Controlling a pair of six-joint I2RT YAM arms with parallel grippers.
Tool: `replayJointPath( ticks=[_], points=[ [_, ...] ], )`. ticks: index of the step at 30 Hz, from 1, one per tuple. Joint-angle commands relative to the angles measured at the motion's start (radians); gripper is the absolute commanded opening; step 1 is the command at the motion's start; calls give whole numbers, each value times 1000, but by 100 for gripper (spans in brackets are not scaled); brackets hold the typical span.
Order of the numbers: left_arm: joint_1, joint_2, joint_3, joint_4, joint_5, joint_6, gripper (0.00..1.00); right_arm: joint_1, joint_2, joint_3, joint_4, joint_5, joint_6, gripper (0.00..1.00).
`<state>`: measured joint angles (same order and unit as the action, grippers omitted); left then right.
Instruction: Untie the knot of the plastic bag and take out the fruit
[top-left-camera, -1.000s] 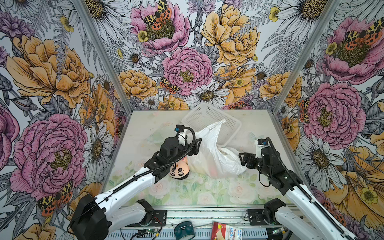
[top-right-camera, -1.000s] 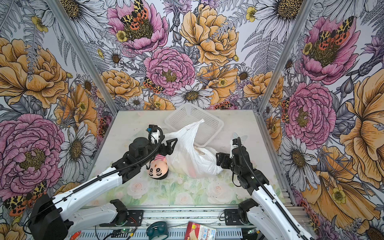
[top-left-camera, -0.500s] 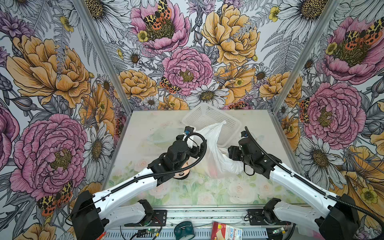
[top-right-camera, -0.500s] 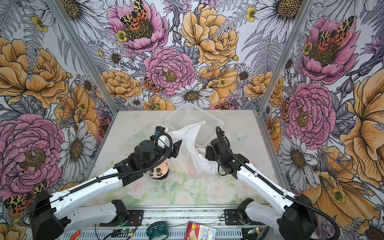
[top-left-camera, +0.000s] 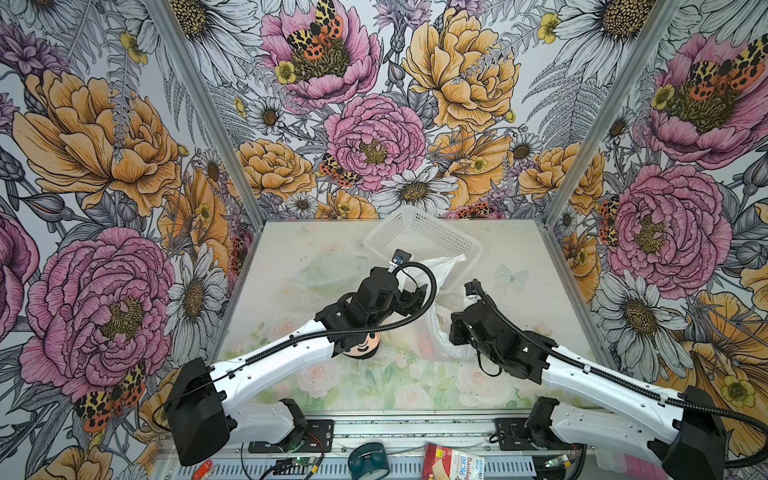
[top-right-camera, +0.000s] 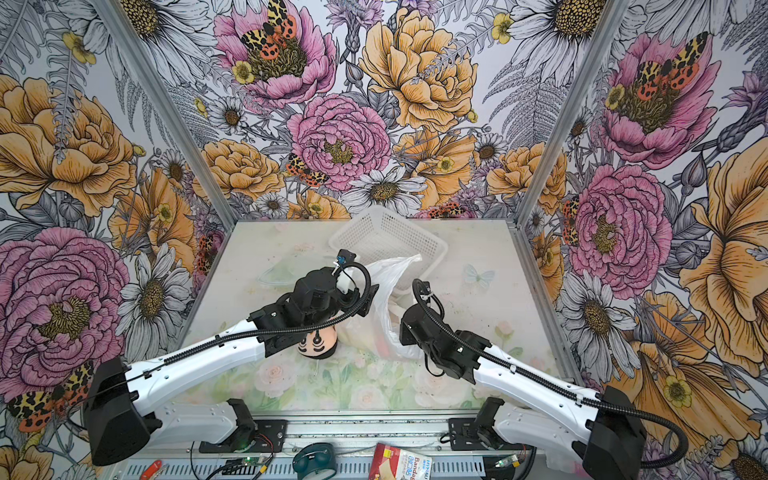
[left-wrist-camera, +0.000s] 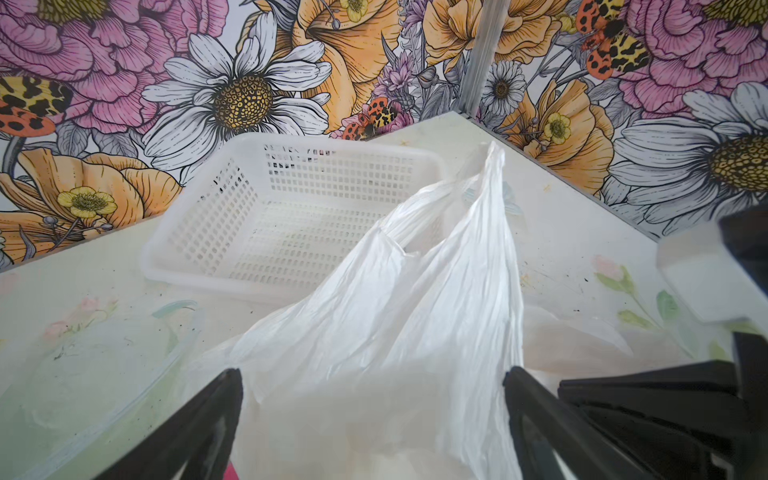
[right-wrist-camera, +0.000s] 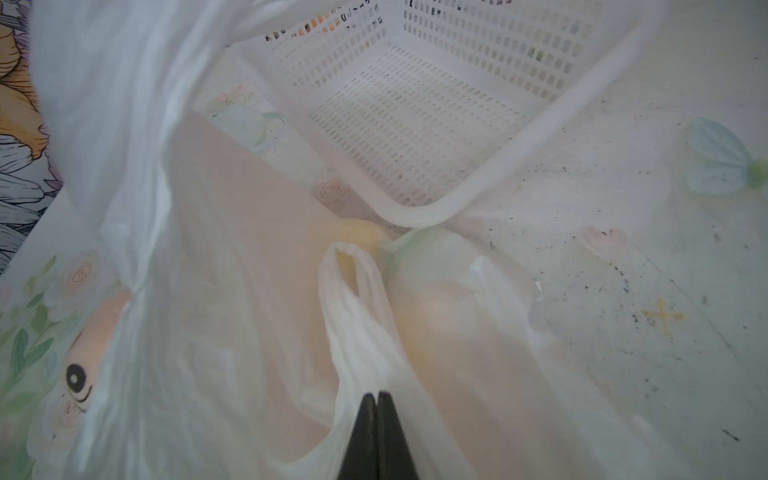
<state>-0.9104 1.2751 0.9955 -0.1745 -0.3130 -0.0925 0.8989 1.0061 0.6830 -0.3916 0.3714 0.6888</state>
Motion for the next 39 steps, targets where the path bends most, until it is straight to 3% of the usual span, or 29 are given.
replayJointPath(
  ticks=[1, 10, 18, 21, 24, 29, 34, 39],
  points=[
    [-22, 30, 47, -54, 21, 27, 99, 73, -48, -32, 71, 110, 33, 0],
    [-39, 65, 64, -59, 11, 30, 99, 268, 32, -181, 208, 223, 146, 0],
    [-95, 120, 113, -68, 56, 70, 99, 295, 48, -286, 371, 190, 152, 0],
    [-130, 141, 128, -65, 68, 99, 99, 302, -12, -314, 391, 196, 135, 6],
    [-138, 165, 144, -66, 84, 102, 99, 304, -115, -371, 434, 189, 111, 21],
    [-153, 204, 191, -93, 47, 133, 99, 302, -423, -439, 370, 221, 83, 41],
    [-159, 301, 308, -159, -47, 154, 99, 299, -642, -445, 262, 249, 46, 51],
    [-192, 404, 392, -205, -156, 191, 99, 299, -671, -430, 207, 258, 45, 53]
  ],
)
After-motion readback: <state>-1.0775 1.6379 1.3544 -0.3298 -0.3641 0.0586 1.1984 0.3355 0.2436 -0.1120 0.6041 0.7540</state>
